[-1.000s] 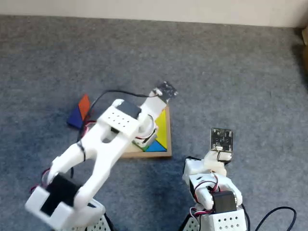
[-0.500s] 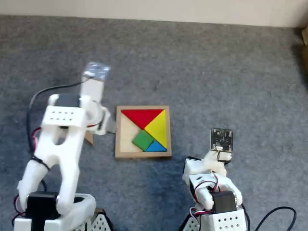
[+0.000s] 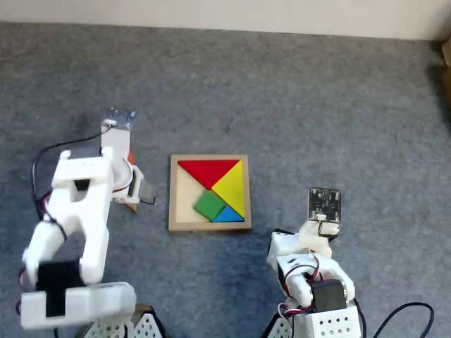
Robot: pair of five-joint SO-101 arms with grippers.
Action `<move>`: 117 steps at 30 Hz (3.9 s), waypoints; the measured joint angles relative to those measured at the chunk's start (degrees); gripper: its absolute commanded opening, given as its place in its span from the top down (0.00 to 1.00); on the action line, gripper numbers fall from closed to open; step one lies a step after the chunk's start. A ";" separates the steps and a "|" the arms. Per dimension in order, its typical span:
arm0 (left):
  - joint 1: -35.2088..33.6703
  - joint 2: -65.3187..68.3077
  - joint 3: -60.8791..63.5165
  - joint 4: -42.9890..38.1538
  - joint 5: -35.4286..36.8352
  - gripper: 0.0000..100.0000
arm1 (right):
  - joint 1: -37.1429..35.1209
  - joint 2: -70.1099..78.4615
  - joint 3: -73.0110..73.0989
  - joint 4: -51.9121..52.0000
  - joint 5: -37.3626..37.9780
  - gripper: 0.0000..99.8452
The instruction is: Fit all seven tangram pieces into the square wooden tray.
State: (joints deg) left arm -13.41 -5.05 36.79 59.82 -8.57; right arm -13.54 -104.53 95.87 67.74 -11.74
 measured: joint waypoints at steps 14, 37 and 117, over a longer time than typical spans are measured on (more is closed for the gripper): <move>-0.09 15.82 -12.31 3.43 0.26 0.77 | 0.97 0.00 0.00 0.00 0.00 0.99; -0.18 16.62 -13.45 9.05 0.18 0.85 | 0.97 0.00 0.00 0.00 0.00 0.99; 25.23 11.78 -20.84 11.78 -42.55 0.84 | 0.97 0.00 0.00 0.00 0.18 0.99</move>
State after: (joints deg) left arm 11.82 6.73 15.96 71.60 -51.12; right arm -12.57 -104.53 95.87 67.74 -11.56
